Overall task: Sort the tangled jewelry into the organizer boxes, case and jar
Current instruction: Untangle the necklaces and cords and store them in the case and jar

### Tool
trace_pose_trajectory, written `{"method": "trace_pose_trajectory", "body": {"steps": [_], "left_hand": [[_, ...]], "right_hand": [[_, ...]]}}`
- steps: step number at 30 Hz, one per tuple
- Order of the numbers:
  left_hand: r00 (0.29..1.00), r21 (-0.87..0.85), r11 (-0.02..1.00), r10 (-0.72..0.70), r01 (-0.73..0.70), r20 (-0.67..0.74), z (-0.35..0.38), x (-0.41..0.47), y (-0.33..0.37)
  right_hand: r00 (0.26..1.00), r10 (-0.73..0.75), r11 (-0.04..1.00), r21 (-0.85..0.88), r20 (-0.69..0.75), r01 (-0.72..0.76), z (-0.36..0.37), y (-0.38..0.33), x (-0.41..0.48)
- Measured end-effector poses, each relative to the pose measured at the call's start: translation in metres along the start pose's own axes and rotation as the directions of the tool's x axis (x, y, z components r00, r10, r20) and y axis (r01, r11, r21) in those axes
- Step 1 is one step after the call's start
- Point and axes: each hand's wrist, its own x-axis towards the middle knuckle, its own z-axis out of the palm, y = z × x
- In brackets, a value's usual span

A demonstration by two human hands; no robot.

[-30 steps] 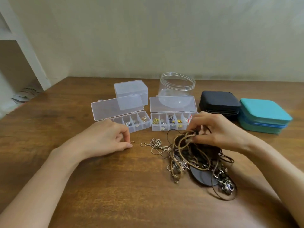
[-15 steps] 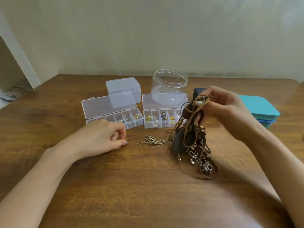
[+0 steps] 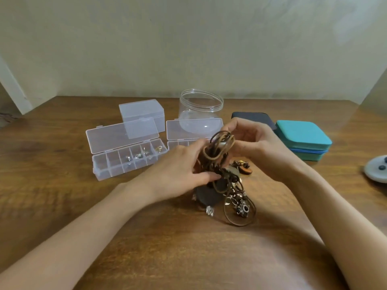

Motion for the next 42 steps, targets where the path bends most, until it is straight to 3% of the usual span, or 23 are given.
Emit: {"method": "trace_pose_trajectory", "body": {"steps": [5,10,13,18,23,24,26,28,30,32,37,40,42], "left_hand": [[0.971,-0.219,0.974,0.004,0.050,0.239,-0.022,-0.007,-0.021],[0.856,-0.162,0.984,0.018,0.077,0.517,-0.045,-0.014,-0.030],[0.789,-0.108,0.992,0.012,0.069,0.614,-0.048,-0.015,-0.033],[0.726,-0.057,0.996,-0.007,0.063,0.687,-0.046,-0.016,-0.035],[0.644,-0.020,0.999,-0.005,0.031,0.765,-0.039,-0.015,-0.033],[0.654,-0.017,1.000,0.016,-0.004,0.756,-0.037,-0.015,-0.034],[0.751,-0.034,0.999,0.024,-0.002,0.660,-0.037,-0.014,-0.030],[0.899,-0.111,0.991,-0.016,0.071,0.437,-0.042,-0.013,-0.027],[0.985,-0.180,0.983,-0.014,0.045,0.171,-0.051,-0.011,-0.030],[0.990,-0.248,0.965,-0.058,0.089,0.132,-0.061,-0.014,-0.034],[0.837,-0.061,0.971,-0.166,0.231,0.521,-0.066,-0.023,-0.032],[0.789,0.054,0.978,-0.194,0.200,0.583,-0.061,-0.023,-0.030],[0.794,0.101,0.978,-0.205,0.180,0.572,-0.057,-0.022,-0.028]], "right_hand": [[0.988,0.097,0.988,-0.131,0.121,-0.081,-0.014,-0.007,-0.003],[0.872,0.336,0.915,-0.342,0.357,-0.212,-0.025,-0.012,-0.010],[0.857,0.396,0.871,-0.430,0.330,-0.237,-0.028,-0.014,-0.011],[0.966,0.259,0.806,-0.557,0.024,-0.202,-0.030,-0.009,-0.004],[0.898,0.412,0.619,-0.771,0.156,-0.150,-0.011,0.003,-0.001],[0.893,0.419,0.603,-0.786,0.161,-0.141,-0.008,0.005,-0.001],[0.895,0.411,0.596,-0.795,0.176,-0.117,-0.005,0.007,-0.001],[0.896,0.405,0.603,-0.790,0.185,-0.109,-0.007,0.005,-0.002],[0.913,0.369,0.629,-0.770,0.174,-0.108,-0.010,0.003,-0.002],[0.936,0.317,0.658,-0.746,0.152,-0.102,-0.015,0.000,-0.003],[0.962,0.262,0.769,-0.619,0.079,-0.158,-0.029,-0.010,-0.006],[0.962,0.273,0.796,-0.567,0.024,-0.212,-0.031,-0.010,-0.006],[0.950,0.313,0.773,-0.580,-0.006,-0.258,-0.031,-0.007,-0.004]]}}
